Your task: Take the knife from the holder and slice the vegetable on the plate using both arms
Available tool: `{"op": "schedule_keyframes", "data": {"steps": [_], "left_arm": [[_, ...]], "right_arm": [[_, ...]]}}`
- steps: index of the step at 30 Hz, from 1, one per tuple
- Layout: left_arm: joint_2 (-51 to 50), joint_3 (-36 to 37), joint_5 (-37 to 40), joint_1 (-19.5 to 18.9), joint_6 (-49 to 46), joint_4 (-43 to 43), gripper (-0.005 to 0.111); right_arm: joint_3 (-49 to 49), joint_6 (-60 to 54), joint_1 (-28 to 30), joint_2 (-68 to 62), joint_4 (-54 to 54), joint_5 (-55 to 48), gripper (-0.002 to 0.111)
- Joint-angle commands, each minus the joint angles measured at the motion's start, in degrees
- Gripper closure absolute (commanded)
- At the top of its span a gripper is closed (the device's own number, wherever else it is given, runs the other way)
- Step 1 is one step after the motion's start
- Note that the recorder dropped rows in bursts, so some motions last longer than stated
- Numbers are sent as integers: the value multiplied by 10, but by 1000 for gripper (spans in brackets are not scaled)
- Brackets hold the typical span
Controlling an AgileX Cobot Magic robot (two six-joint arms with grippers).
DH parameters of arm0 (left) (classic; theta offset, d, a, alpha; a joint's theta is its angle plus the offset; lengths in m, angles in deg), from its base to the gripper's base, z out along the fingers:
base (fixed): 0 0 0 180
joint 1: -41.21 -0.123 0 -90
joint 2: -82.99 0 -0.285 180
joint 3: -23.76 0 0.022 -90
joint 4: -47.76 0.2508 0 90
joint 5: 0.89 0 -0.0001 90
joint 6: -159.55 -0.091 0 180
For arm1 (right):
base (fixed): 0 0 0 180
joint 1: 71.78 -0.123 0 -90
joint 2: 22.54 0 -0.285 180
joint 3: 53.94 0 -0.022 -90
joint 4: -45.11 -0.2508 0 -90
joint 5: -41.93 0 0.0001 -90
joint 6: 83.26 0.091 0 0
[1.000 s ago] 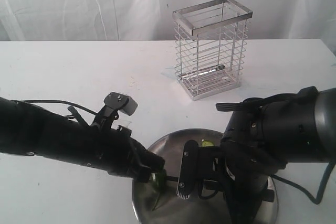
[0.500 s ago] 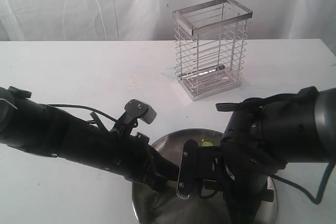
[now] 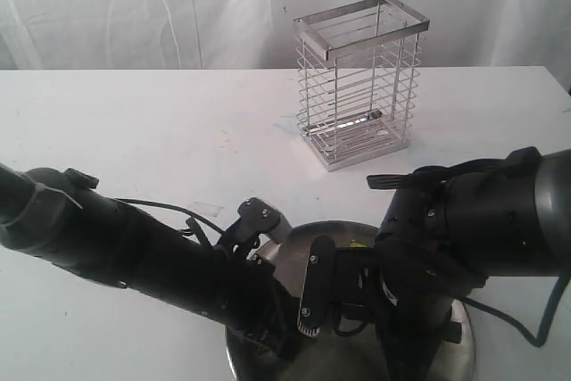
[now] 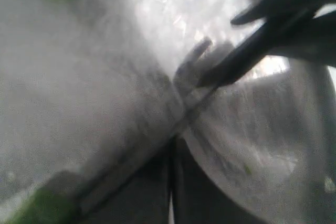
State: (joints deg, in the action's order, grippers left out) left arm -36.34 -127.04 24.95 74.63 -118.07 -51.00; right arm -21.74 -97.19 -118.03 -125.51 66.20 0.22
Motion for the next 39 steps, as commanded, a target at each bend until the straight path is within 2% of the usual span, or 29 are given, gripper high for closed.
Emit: {"op": "schedule_keyframes", "data": {"steps": [1,9,13,19,27,35,39], "left_arm": [[-10,6,-21,-4,0,-12,107],[87,7,-45,-9,13,-8,107],[117,7,-55,-9,87,76,107],[122,12,-61,-9,133,121,107],[122,65,-102,-9,133,122,107],[122,67,-83,-9,131,103,107],[122,62,-54,-9,111,64,107]], "right_arm": [[-3,4,0,3,0,-9,108],[-3,9,0,3,0,-20,108],[-3,12,0,3,0,-45,108],[-3,13,0,3,0,-60,108],[-3,13,0,3,0,-84,108],[-3,13,0,3,1,-96,108],[-3,13,0,3,1,-96,108]]}}
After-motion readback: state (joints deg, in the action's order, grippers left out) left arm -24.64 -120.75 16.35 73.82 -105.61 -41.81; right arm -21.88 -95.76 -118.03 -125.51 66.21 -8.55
